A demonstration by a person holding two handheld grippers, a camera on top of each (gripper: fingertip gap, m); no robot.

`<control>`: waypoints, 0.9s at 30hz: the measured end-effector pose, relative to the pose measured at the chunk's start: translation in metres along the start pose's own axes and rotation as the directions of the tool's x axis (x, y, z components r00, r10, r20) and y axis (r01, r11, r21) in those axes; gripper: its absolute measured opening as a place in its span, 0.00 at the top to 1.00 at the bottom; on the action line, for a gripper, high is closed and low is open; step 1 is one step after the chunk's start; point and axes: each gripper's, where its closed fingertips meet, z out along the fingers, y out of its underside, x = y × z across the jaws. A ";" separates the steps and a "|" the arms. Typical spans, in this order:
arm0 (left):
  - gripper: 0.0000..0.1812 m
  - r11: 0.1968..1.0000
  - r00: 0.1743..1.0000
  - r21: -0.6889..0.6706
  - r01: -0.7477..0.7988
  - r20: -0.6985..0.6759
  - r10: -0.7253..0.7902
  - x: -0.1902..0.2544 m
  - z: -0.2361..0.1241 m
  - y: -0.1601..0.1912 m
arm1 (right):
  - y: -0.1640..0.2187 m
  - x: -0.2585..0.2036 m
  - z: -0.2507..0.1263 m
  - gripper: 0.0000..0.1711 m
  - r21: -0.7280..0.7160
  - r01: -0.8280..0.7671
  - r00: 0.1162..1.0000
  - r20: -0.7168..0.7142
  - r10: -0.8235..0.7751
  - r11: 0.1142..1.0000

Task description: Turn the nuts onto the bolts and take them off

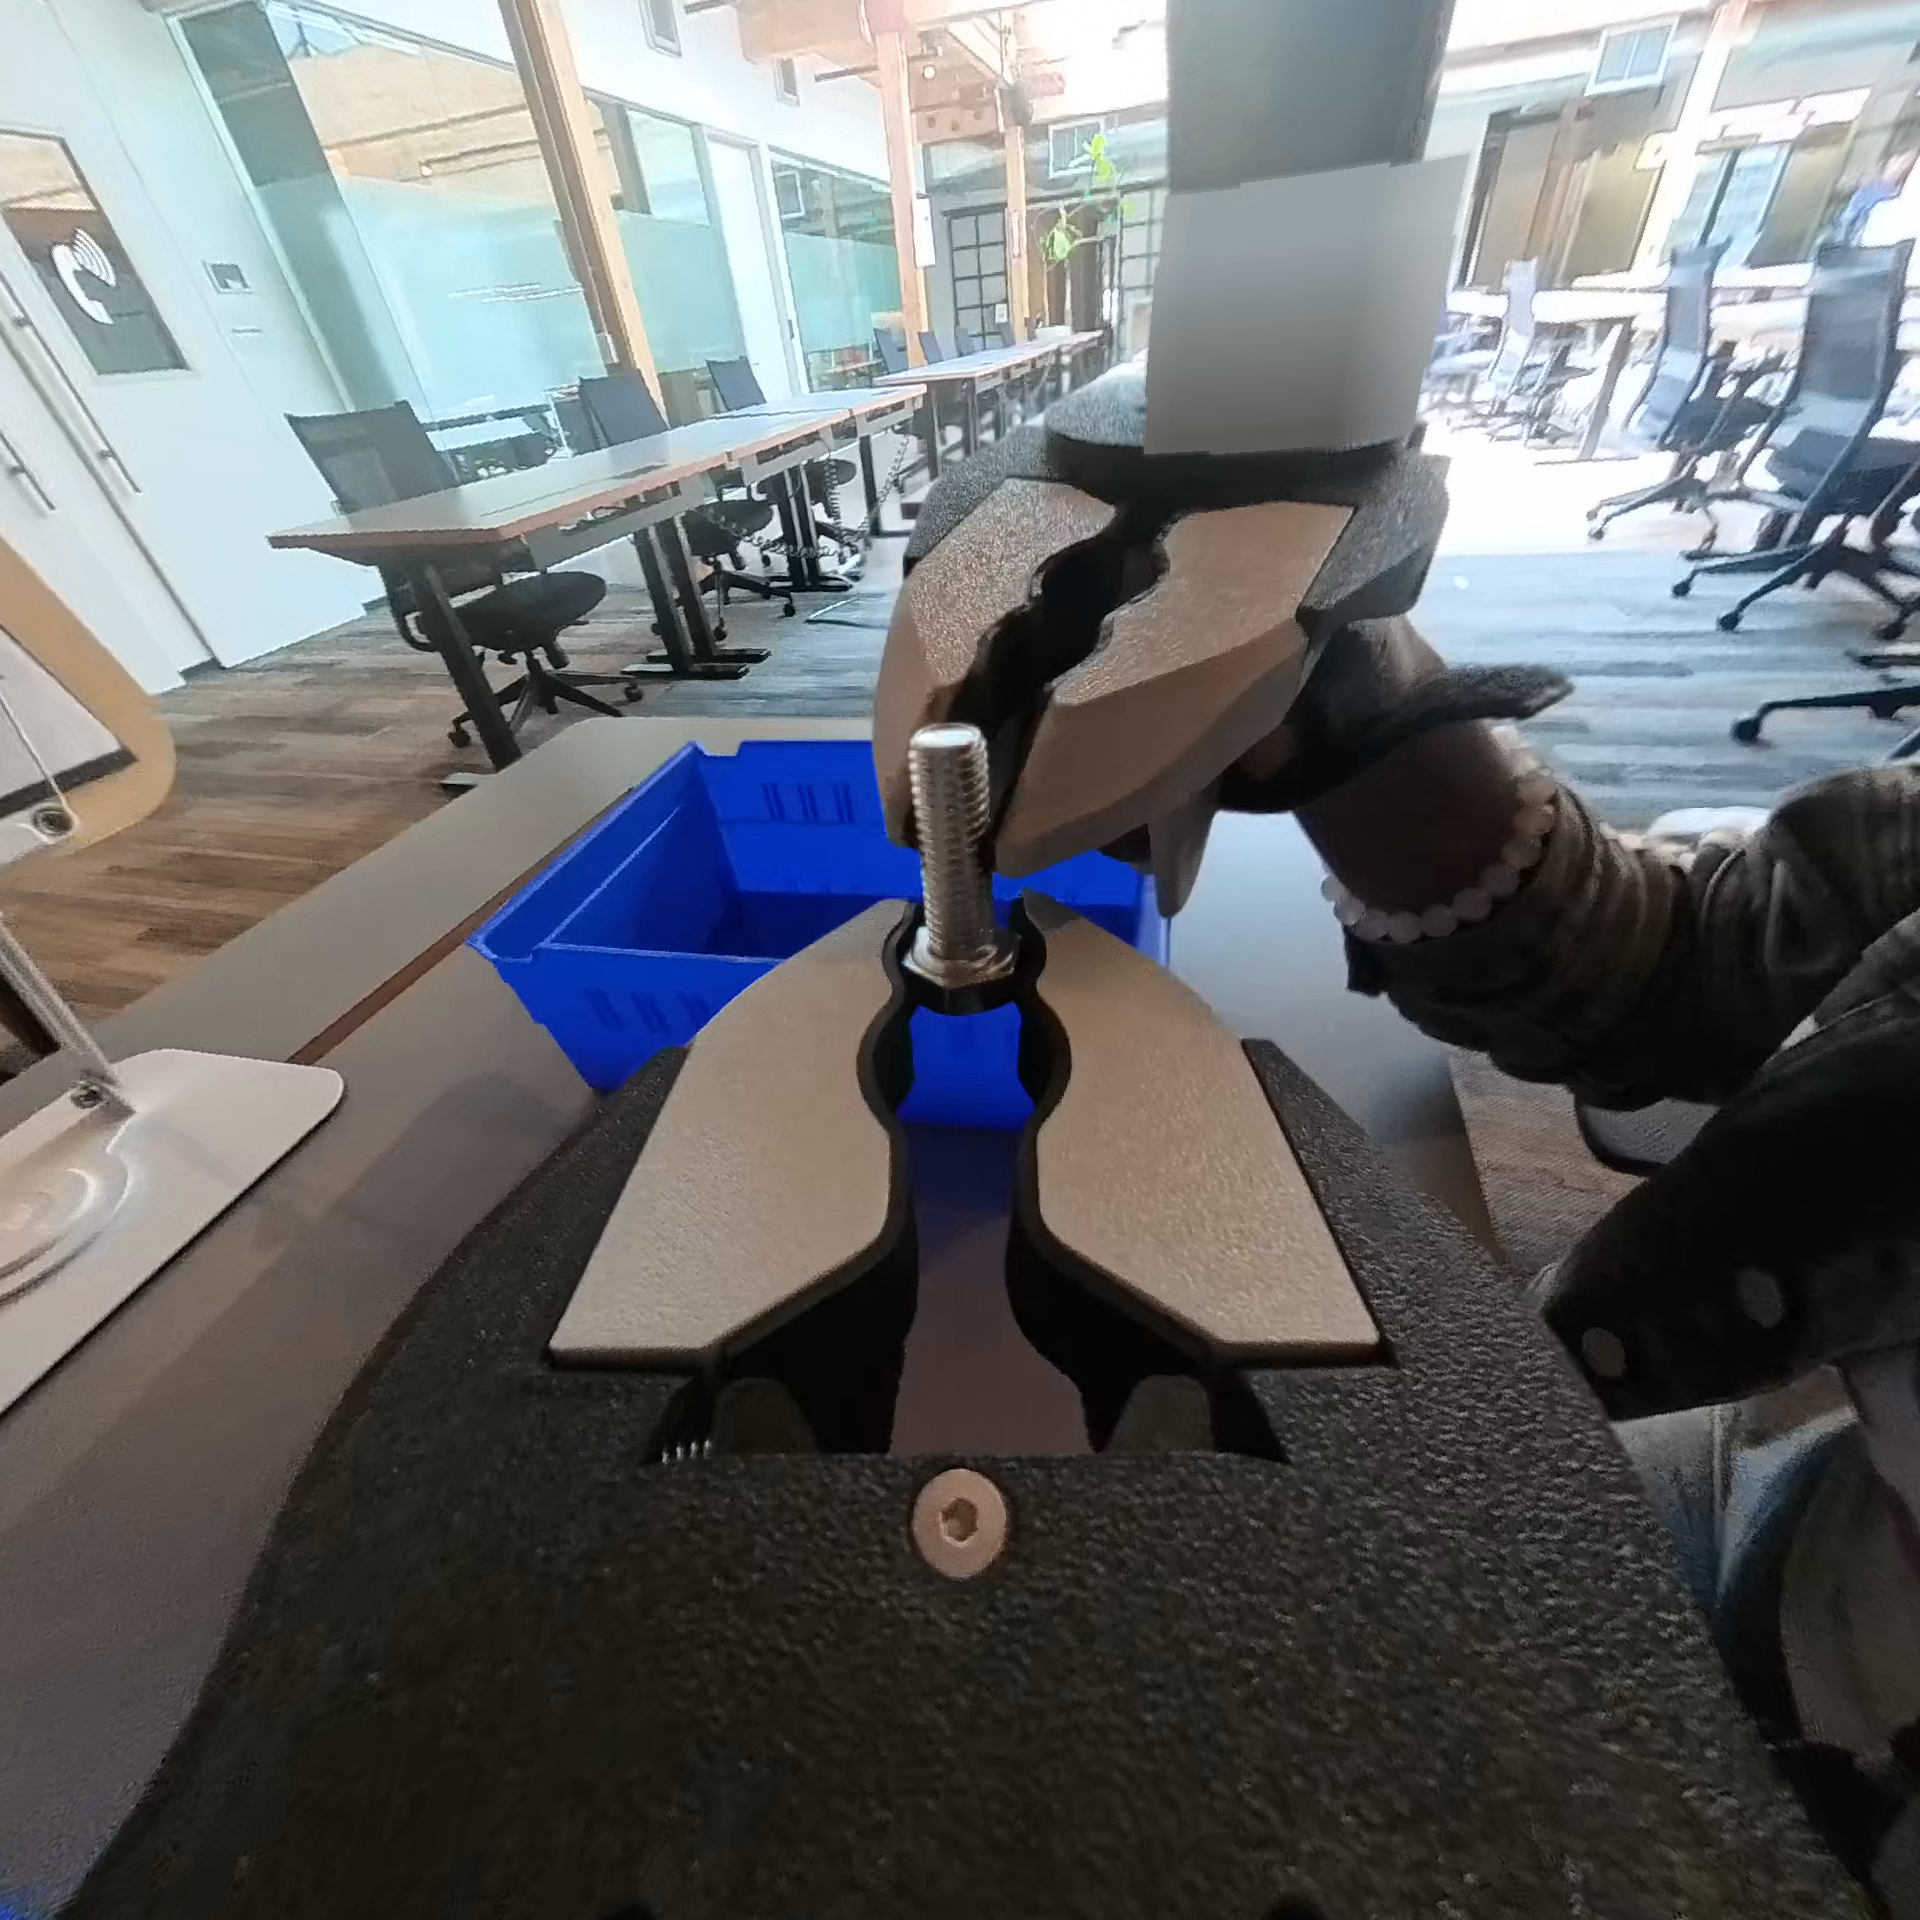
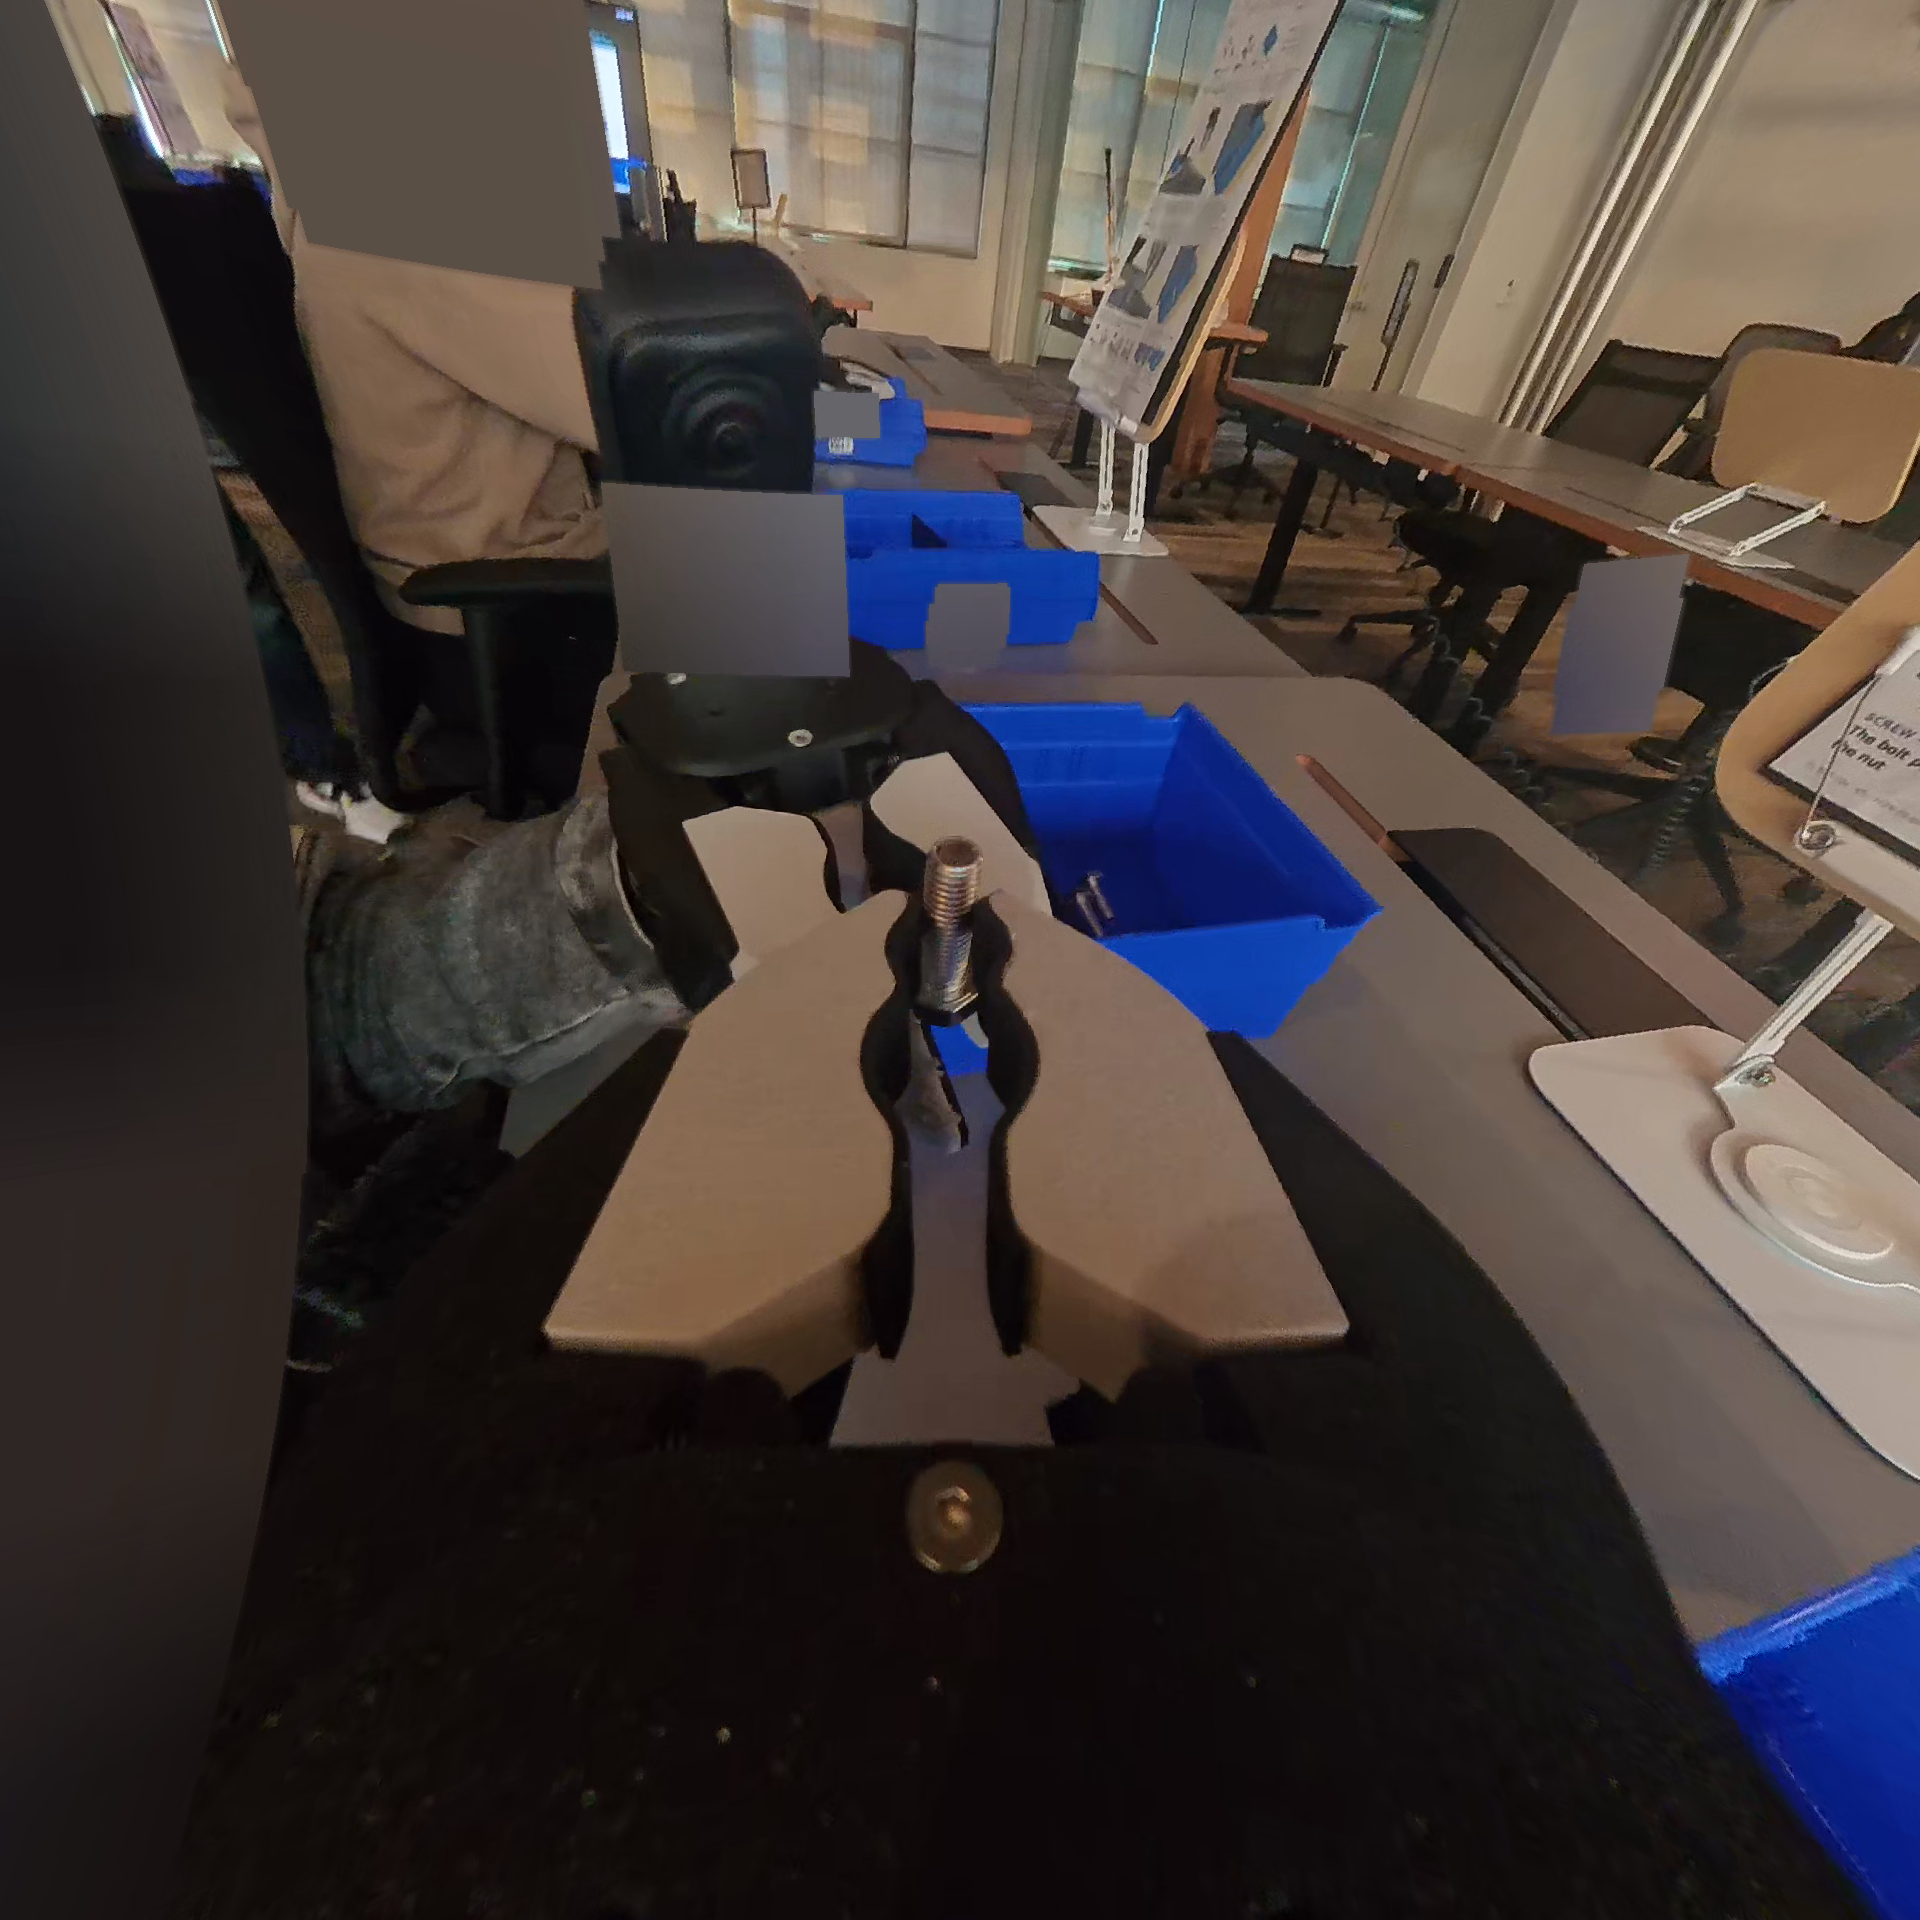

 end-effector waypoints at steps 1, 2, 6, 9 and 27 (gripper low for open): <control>0.91 1.000 1.000 0.009 0.014 -0.002 -0.014 -0.003 -0.001 -0.005 | -0.004 0.003 0.000 0.95 0.016 -0.001 1.000 -0.014 0.001 1.000; 0.91 1.000 1.000 0.019 0.025 -0.005 -0.025 -0.008 -0.003 -0.010 | -0.008 0.006 -0.002 0.89 0.034 -0.001 0.999 -0.032 0.002 0.999; 0.91 0.996 0.997 0.067 0.054 0.056 -0.058 -0.043 -0.029 -0.043 | -0.017 0.009 -0.011 0.75 0.075 -0.001 0.998 -0.064 0.006 0.997; 0.91 0.996 0.991 0.068 0.064 0.109 -0.071 -0.066 -0.059 -0.061 | -0.007 0.006 -0.006 0.72 0.032 0.008 0.999 -0.043 -0.006 0.999; 0.92 0.986 0.916 0.163 0.024 0.392 -0.088 -0.144 -0.224 -0.101 | 0.101 -0.038 0.184 0.81 -0.384 0.744 0.595 0.753 -0.280 0.547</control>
